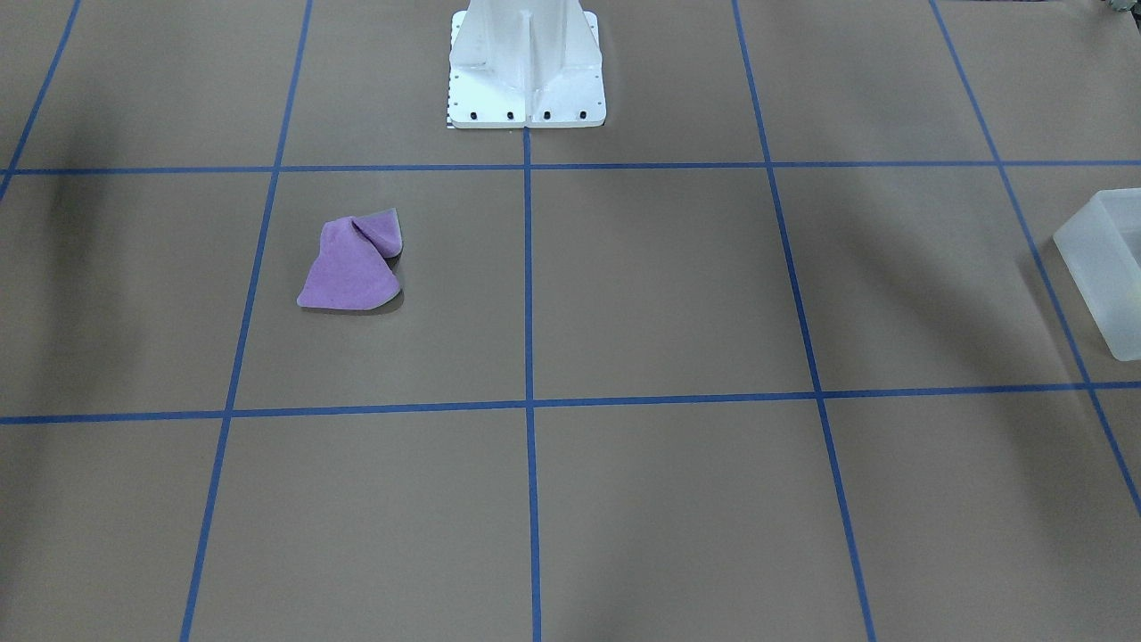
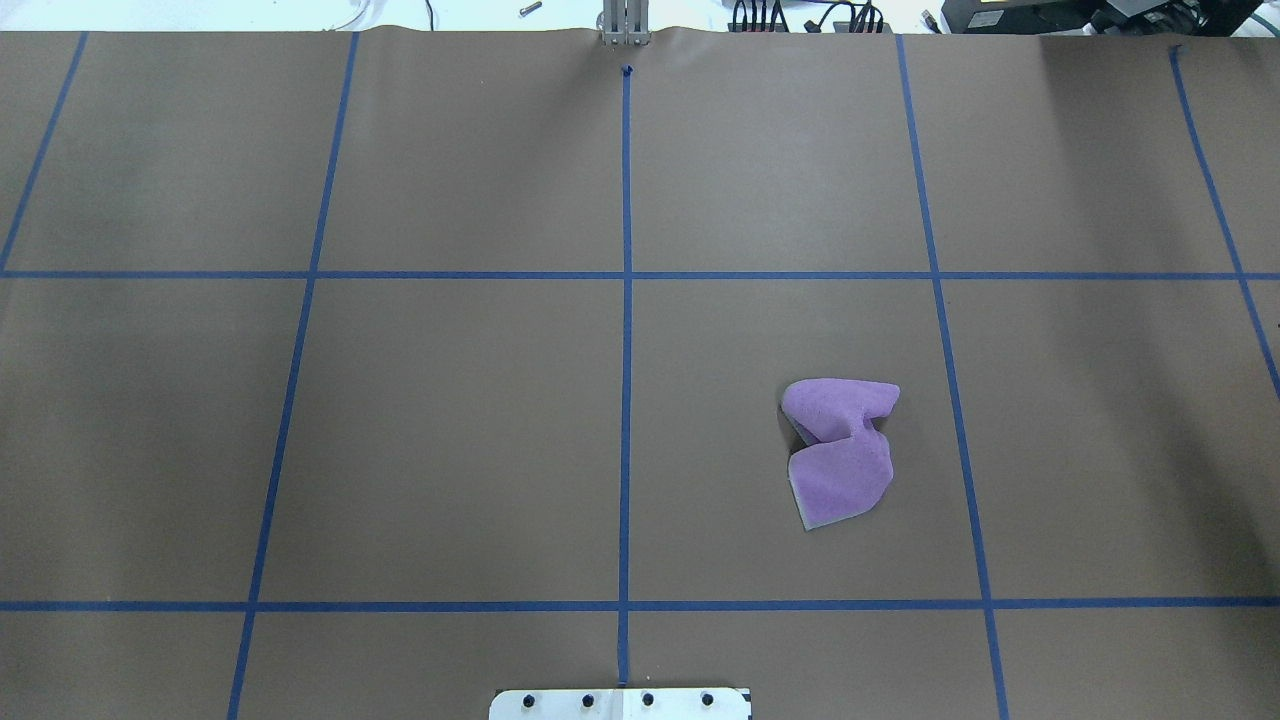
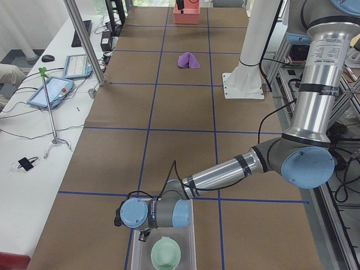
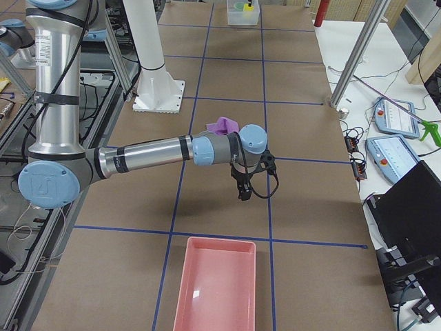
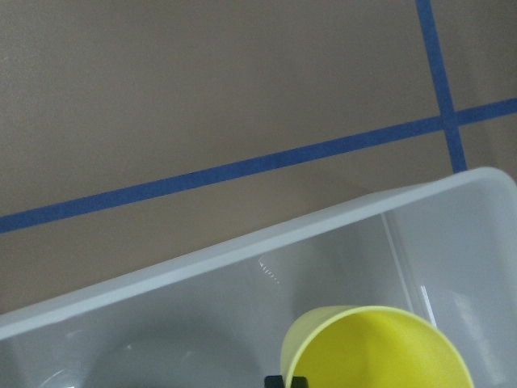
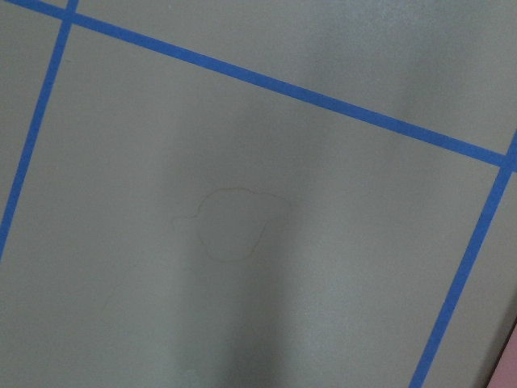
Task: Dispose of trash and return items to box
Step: 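Release the yellow cup beside the bowl and hold the left gripper still, then reach the right gripper to the purple cloth and pinch it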
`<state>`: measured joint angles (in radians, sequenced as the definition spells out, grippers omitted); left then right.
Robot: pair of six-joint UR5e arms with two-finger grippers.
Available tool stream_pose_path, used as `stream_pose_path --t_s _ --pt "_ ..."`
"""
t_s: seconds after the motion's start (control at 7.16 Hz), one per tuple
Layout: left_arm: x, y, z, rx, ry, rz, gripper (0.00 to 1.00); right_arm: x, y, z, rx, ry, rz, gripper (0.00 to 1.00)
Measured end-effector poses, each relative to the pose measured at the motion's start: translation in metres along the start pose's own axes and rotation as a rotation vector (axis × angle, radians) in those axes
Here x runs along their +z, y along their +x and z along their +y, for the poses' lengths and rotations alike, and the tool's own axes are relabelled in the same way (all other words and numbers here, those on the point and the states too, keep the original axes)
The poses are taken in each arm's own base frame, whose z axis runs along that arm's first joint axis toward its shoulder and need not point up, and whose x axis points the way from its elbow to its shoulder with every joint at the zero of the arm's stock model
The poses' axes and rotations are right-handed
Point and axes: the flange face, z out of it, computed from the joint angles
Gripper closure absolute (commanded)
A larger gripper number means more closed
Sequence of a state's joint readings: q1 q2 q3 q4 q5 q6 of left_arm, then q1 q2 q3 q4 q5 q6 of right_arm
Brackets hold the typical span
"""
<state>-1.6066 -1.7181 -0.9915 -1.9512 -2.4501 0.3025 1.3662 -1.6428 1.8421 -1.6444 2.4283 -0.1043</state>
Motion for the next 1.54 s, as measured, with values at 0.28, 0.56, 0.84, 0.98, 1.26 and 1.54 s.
stream_pose_path --t_s 0.28,0.56,0.84,0.98,1.26,1.54 --pt "-0.002 0.002 -0.003 0.008 0.004 0.0 0.04 0.001 0.001 -0.001 0.001 -0.002 0.0 0.0" --pt "-0.015 0.015 -0.016 0.03 0.027 0.003 0.03 0.001 0.0 -0.002 0.001 -0.001 0.001 0.0" --pt "-0.045 0.046 -0.043 0.003 0.033 0.008 0.03 -0.002 -0.002 -0.005 0.014 0.005 0.007 0.0" --pt "-0.068 0.082 -0.064 -0.058 0.034 0.007 0.03 -0.006 -0.006 -0.009 0.053 0.012 0.014 0.0" --pt "-0.085 0.189 -0.103 -0.19 0.037 0.014 0.02 -0.011 -0.036 -0.023 0.14 0.028 0.023 0.0" --pt "-0.077 0.314 -0.123 -0.293 0.037 0.013 0.02 0.002 -0.124 -0.055 0.192 0.027 0.046 0.0"
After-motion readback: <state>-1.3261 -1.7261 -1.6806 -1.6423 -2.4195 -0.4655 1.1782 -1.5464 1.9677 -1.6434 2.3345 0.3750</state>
